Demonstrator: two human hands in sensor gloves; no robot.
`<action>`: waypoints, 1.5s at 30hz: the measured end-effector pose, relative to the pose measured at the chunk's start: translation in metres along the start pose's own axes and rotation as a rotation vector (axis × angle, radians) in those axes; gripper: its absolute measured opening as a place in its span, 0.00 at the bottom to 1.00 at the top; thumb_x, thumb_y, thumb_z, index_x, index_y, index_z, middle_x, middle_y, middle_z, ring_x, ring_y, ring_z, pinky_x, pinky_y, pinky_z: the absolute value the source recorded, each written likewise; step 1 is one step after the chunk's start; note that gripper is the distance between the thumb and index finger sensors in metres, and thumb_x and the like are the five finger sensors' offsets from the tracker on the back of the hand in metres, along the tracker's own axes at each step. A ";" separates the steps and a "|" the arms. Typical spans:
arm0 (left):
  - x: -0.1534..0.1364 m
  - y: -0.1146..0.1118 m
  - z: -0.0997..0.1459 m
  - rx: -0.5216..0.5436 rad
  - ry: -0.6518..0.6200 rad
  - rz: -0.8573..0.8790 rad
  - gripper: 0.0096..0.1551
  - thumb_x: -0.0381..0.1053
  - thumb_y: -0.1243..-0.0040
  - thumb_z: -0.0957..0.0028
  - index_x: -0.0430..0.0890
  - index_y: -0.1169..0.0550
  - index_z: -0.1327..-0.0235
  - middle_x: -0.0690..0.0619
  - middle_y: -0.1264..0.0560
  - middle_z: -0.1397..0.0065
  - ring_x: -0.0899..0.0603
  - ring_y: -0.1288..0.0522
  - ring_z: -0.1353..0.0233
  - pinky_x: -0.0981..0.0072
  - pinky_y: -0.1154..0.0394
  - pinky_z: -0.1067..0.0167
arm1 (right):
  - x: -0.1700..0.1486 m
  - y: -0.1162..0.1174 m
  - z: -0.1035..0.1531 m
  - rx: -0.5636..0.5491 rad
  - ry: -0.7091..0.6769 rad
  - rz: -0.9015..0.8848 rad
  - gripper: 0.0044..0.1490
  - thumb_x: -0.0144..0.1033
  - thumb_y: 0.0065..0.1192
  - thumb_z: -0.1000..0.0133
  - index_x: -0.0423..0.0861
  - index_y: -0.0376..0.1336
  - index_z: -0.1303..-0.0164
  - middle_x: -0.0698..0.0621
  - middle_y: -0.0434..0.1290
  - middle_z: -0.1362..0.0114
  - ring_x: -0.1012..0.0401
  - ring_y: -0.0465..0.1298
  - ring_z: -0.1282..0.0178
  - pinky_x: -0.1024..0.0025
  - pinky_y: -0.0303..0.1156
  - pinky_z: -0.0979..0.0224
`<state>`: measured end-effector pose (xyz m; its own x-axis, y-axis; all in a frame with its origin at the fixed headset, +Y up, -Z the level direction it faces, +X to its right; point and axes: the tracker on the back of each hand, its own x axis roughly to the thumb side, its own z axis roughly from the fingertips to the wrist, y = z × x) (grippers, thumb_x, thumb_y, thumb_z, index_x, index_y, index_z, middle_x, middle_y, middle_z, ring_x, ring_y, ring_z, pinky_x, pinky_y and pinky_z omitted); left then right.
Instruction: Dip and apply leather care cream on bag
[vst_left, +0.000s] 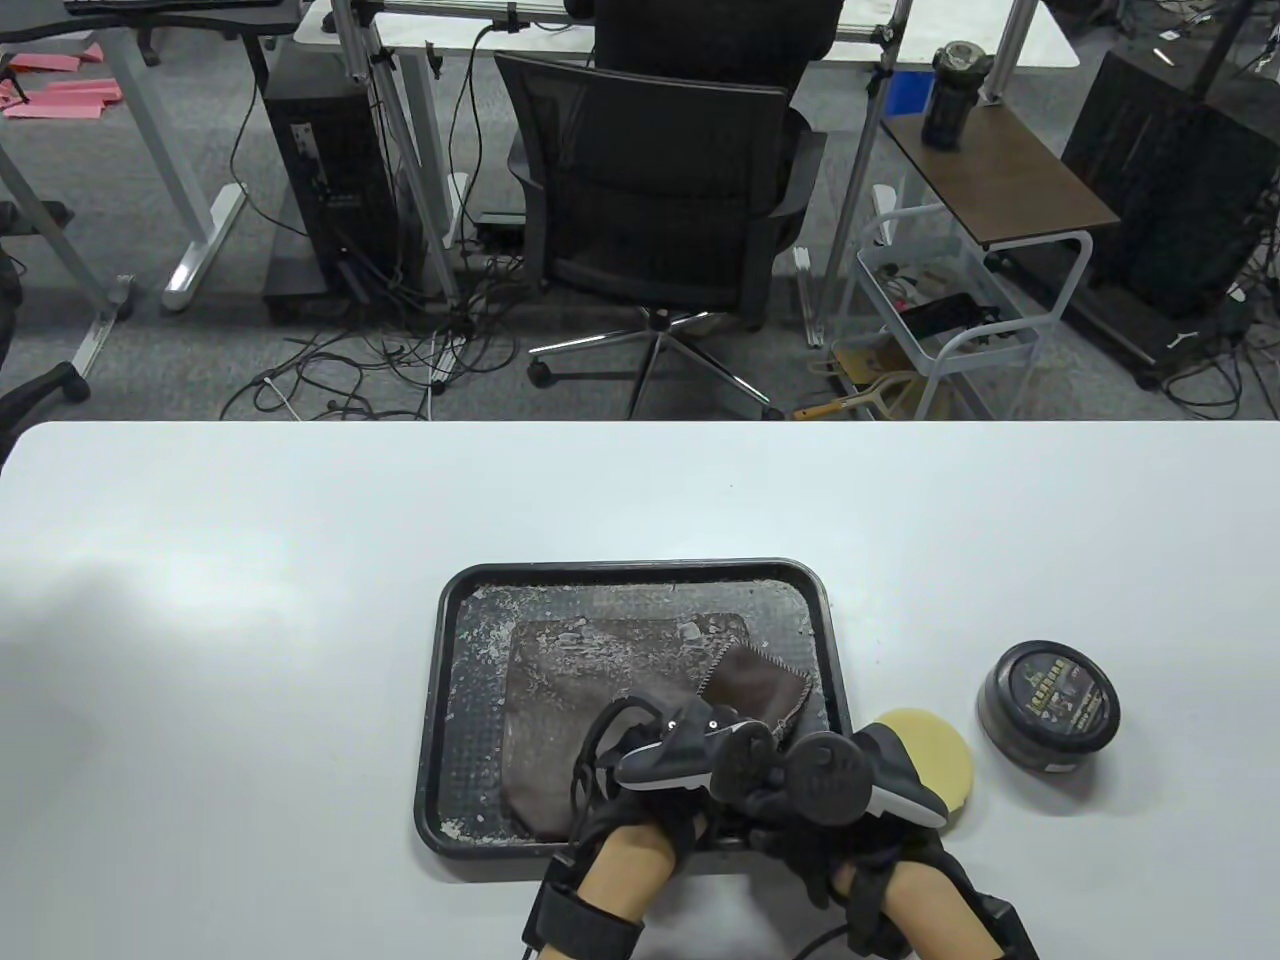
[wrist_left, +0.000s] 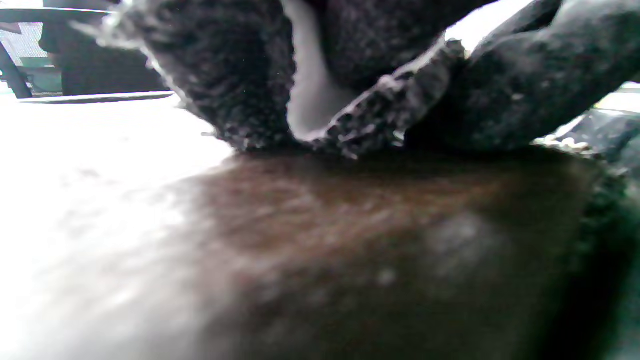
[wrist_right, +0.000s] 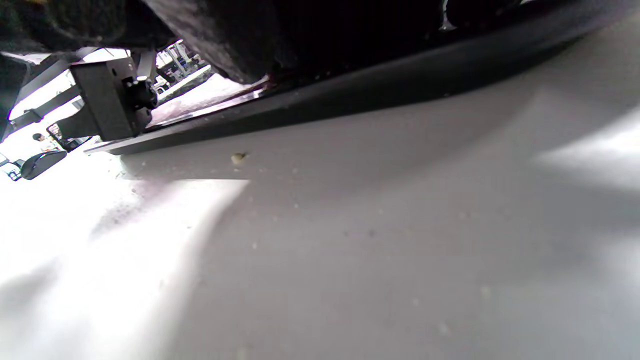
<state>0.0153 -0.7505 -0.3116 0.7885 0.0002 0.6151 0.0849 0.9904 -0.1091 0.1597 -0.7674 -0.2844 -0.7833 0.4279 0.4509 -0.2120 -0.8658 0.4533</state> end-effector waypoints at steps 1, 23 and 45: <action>-0.001 -0.001 0.002 -0.004 -0.001 -0.005 0.29 0.42 0.35 0.53 0.49 0.19 0.35 0.50 0.20 0.35 0.39 0.18 0.36 0.53 0.18 0.45 | 0.000 0.000 0.000 0.001 0.002 0.001 0.33 0.37 0.67 0.48 0.45 0.66 0.30 0.41 0.65 0.22 0.40 0.60 0.24 0.39 0.60 0.30; -0.080 -0.014 0.088 -0.113 0.129 -0.094 0.28 0.41 0.34 0.54 0.47 0.17 0.37 0.48 0.19 0.37 0.38 0.17 0.40 0.53 0.17 0.49 | -0.001 -0.002 -0.001 -0.008 0.023 0.013 0.34 0.37 0.66 0.48 0.45 0.65 0.29 0.40 0.65 0.22 0.41 0.62 0.25 0.39 0.61 0.30; -0.084 -0.013 0.101 -0.097 0.255 -0.057 0.28 0.41 0.33 0.55 0.44 0.17 0.38 0.43 0.18 0.39 0.35 0.16 0.43 0.53 0.16 0.51 | -0.011 -0.008 -0.008 -0.114 0.070 -0.135 0.43 0.24 0.58 0.48 0.33 0.47 0.24 0.36 0.69 0.27 0.41 0.67 0.30 0.41 0.63 0.31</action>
<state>-0.1132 -0.7498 -0.2830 0.9077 -0.1023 0.4069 0.1818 0.9699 -0.1618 0.1650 -0.7671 -0.2995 -0.7811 0.5263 0.3359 -0.3794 -0.8274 0.4140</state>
